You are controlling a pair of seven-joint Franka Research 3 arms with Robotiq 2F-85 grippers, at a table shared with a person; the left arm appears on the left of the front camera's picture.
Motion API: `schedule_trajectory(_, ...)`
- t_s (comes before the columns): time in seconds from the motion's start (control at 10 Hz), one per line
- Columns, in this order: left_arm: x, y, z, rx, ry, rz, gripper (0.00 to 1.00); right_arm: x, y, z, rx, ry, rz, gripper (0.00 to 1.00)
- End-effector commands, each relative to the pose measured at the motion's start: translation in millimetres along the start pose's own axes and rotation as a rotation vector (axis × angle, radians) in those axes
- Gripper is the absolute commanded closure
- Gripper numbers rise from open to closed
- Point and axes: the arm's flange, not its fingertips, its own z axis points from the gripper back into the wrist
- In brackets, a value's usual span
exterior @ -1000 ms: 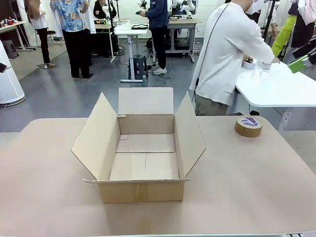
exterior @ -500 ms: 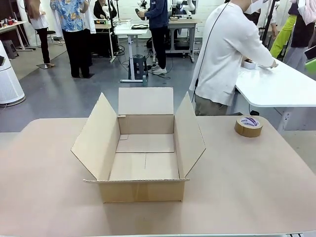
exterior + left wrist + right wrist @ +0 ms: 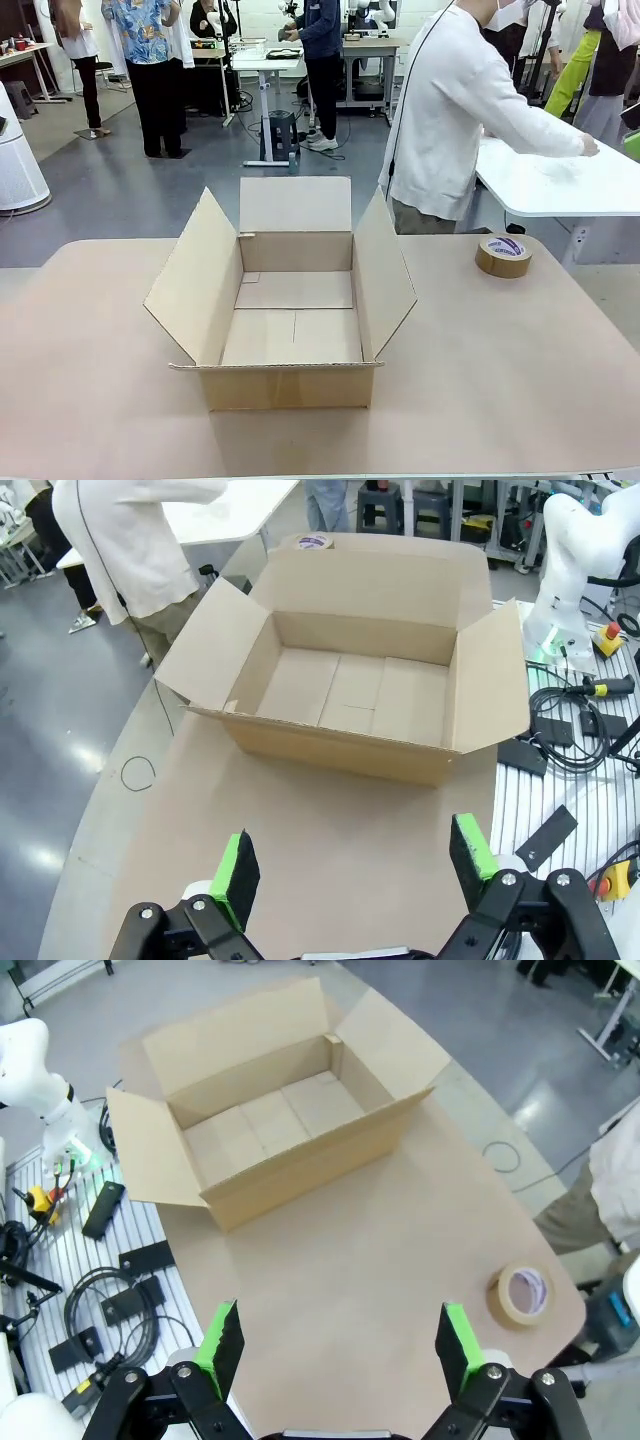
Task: Wrap the clocks to prevent damage.
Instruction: Open the side flaps of the Package Box.
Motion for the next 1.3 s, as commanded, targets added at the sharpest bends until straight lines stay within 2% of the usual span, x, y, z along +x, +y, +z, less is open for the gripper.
schedule_trajectory(0.0,0.0,2.5,0.9,-0.022,-0.029,-0.012,0.00,0.7,-0.6,-0.9,0.009,-0.017,0.004,0.00)
schedule_trajectory(0.5,-2.8,3.9,1.2,-0.027,-0.015,0.004,0.00,-1.0,-2.7,0.7,-0.007,-0.004,0.000,0.00)
schedule_trajectory(0.6,-7.8,8.7,5.5,-0.028,-0.031,-0.029,0.59,-0.7,-4.0,3.1,0.004,-0.022,0.024,0.57)
schedule_trajectory(0.7,-11.6,8.7,9.5,-0.028,-0.028,-0.028,0.59,-2.0,-3.7,4.5,0.016,-0.025,0.027,0.59)
schedule_trajectory(0.8,-14.4,8.4,12.3,-0.026,-0.025,-0.023,1.00,-2.9,-4.0,5.9,0.022,-0.024,0.026,1.00)
schedule_trajectory(0.9,-16.2,13.2,16.3,-0.027,-0.014,-0.027,0.65,-2.4,-4.0,6.4,0.025,-0.020,0.025,1.00)
schedule_trajectory(1.0,-18.7,16.7,19.5,-0.029,-0.008,-0.028,1.00,-1.9,-3.3,6.6,0.032,-0.013,0.028,1.00)
schedule_trajectory(1.1,-17.8,15.5,17.8,-0.031,-0.003,-0.020,1.00,-1.5,-3.0,6.1,0.037,-0.002,0.028,0.87)
schedule_trajectory(1.2,-22.4,18.4,19.2,-0.025,0.010,-0.016,1.00,0.0,-2.4,5.3,0.040,0.007,0.027,0.97)
